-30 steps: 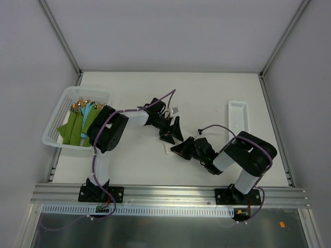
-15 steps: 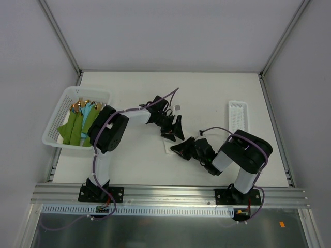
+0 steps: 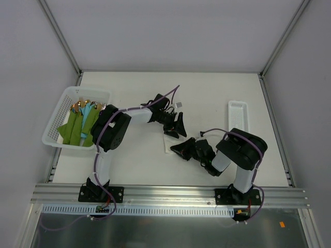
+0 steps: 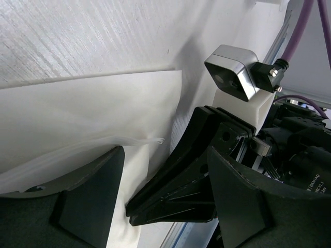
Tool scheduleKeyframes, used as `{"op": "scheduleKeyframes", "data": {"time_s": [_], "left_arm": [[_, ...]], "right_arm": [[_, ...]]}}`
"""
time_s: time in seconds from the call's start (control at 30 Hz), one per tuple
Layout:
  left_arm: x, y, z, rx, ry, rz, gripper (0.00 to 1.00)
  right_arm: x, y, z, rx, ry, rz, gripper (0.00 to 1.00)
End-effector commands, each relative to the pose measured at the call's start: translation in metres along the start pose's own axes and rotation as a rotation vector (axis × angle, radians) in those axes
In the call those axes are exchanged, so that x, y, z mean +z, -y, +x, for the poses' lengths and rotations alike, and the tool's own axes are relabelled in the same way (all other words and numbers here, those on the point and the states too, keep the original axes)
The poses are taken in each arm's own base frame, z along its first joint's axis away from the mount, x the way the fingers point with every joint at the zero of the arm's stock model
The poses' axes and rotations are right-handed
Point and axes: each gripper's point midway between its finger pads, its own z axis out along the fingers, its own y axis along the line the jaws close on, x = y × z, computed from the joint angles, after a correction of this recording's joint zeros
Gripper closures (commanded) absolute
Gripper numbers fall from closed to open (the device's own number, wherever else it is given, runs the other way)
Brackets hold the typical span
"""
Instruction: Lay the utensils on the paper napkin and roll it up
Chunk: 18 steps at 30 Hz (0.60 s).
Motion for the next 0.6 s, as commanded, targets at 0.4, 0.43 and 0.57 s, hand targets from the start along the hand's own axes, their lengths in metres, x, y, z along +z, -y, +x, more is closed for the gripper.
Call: {"op": "scheduleKeyframes", "data": {"time_s": [0.4,0.43,0.57], "left_arm": [[0.01,-0.036,0.005,-0.038,-0.011,-0.04,0.37],[0.01,-0.036,0.005,-0.037,-0.013,-0.036,0.37],[0.008,-0.036,0.006,-0.034,-0.017,-0.028,0.38]], "right_arm": [[-0.012,0.008,-0.01,-0.114,0.052,0.041,0.74],[-0.012,0.008,-0.01,-0.114,0.052,0.041,0.74],[-0.017,-0.007,-0.019,-0.164,0.09,0.011,0.73]]}}
